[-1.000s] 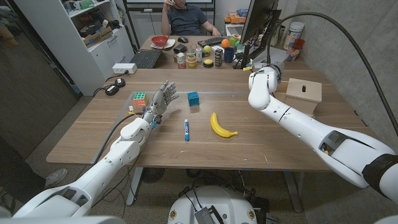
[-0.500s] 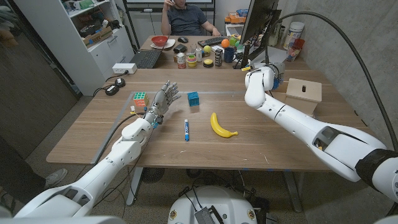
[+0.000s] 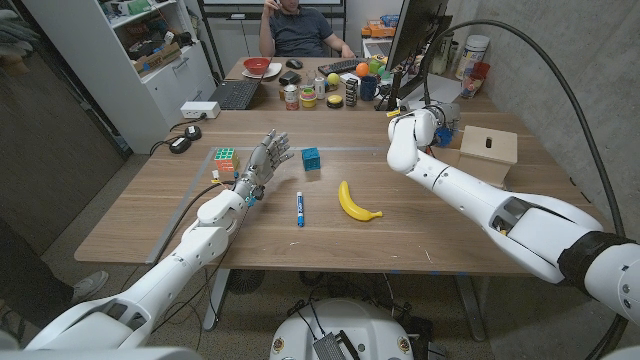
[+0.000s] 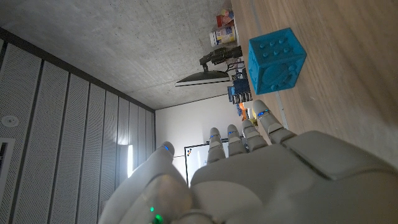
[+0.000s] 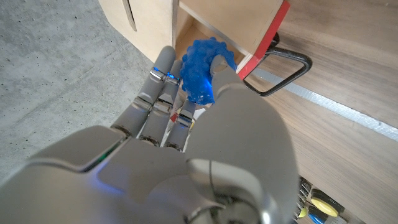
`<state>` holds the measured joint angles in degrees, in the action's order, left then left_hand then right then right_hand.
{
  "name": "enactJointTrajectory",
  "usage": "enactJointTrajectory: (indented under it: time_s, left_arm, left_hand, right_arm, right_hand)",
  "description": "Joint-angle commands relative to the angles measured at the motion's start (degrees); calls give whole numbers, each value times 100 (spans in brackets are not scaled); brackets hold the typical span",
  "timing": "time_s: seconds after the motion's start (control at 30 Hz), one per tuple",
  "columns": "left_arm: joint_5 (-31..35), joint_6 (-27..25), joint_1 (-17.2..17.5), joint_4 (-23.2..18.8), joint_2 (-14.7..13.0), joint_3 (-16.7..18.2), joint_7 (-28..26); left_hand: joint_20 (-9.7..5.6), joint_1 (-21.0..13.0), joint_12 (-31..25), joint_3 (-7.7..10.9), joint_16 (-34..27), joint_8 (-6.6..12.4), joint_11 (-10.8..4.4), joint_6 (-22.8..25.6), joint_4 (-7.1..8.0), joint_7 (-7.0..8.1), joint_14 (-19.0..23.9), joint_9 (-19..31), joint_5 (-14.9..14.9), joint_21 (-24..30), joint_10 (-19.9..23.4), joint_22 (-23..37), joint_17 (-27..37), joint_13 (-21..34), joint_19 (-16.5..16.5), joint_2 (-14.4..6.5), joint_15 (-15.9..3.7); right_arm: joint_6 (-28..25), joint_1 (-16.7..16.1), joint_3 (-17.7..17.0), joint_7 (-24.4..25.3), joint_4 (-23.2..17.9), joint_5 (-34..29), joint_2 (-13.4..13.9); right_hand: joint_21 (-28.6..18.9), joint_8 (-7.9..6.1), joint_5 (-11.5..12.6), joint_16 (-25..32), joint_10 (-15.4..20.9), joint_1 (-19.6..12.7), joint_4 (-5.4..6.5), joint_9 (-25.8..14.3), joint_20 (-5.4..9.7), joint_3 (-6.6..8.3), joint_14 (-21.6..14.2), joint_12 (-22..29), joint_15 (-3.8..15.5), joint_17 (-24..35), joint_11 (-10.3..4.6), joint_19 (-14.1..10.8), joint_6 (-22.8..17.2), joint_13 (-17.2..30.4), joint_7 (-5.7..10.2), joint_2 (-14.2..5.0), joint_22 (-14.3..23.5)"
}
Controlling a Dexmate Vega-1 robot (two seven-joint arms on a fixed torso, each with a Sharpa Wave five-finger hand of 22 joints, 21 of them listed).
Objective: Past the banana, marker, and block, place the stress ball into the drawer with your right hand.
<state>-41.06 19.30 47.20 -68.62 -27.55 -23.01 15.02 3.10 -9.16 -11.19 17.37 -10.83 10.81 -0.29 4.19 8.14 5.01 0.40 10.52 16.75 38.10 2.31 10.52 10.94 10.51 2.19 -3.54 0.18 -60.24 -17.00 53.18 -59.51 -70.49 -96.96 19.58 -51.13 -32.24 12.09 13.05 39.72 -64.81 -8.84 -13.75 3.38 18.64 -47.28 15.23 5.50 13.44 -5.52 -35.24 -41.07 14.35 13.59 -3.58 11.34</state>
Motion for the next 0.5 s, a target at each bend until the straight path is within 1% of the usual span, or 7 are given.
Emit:
enactJointTrajectory:
  time_s: [0.03,0.07,0.13,0.17,0.33,0.5]
  left_arm:
    - [2,18,-39,59,33,-29,58]
    - [2,17,-44,69,38,-31,60]
    - [7,25,-62,105,51,-37,70]
    - [10,31,-81,137,62,-41,81]
    - [13,41,-124,208,88,-46,102]
    - [13,43,-155,270,108,-51,124]
  left_hand:
    - [40,53,-29,-40,-28,33,52,30,-1,-11,30,17,24,-7,-3,11,19,25,8,1,39]
    - [37,54,-31,-41,-27,33,54,31,-1,-11,29,17,24,-7,2,11,19,25,8,2,39]
    - [39,56,-31,-44,-27,34,56,32,0,-6,28,17,25,-8,2,11,19,25,8,3,37]
    - [42,57,-32,-45,-27,34,55,34,0,-7,27,17,25,-9,3,11,19,25,7,4,41]
    - [44,63,-33,-52,-30,35,50,37,1,-10,35,17,28,-12,7,11,18,25,5,8,39]
    - [42,68,-29,-58,-29,35,42,40,2,-14,32,17,30,-14,-5,11,18,25,2,10,35]
  right_arm:
    - [-287,294,270,84,709,371,-250]
    - [-324,325,308,102,767,422,-269]
    - [-317,347,369,167,725,585,-227]
    - [-341,394,403,179,811,663,-264]
    - [-441,517,619,276,886,979,-238]
    - [-512,615,831,377,832,1296,-148]
  right_hand:
    - [-63,23,12,25,79,-324,33,2,956,-10,-62,30,757,33,38,38,-1048,21,-996,-353,16]
    - [-64,28,11,26,74,-322,35,4,955,-13,-63,27,754,33,35,40,-1043,21,-989,-353,16]
    - [-70,36,6,24,70,-312,46,10,951,-28,-61,24,746,31,39,47,-1039,21,-984,-346,17]
    - [-72,40,4,23,68,-307,51,13,950,-35,-60,21,744,29,39,50,-1035,20,-981,-343,17]
    - [-86,57,-3,18,67,-296,68,28,952,-63,-51,16,745,24,35,63,-1031,18,-977,-333,17]
    - [-99,76,-7,12,65,-290,82,41,953,-89,-40,11,744,18,34,76,-1019,18,-975,-327,16]
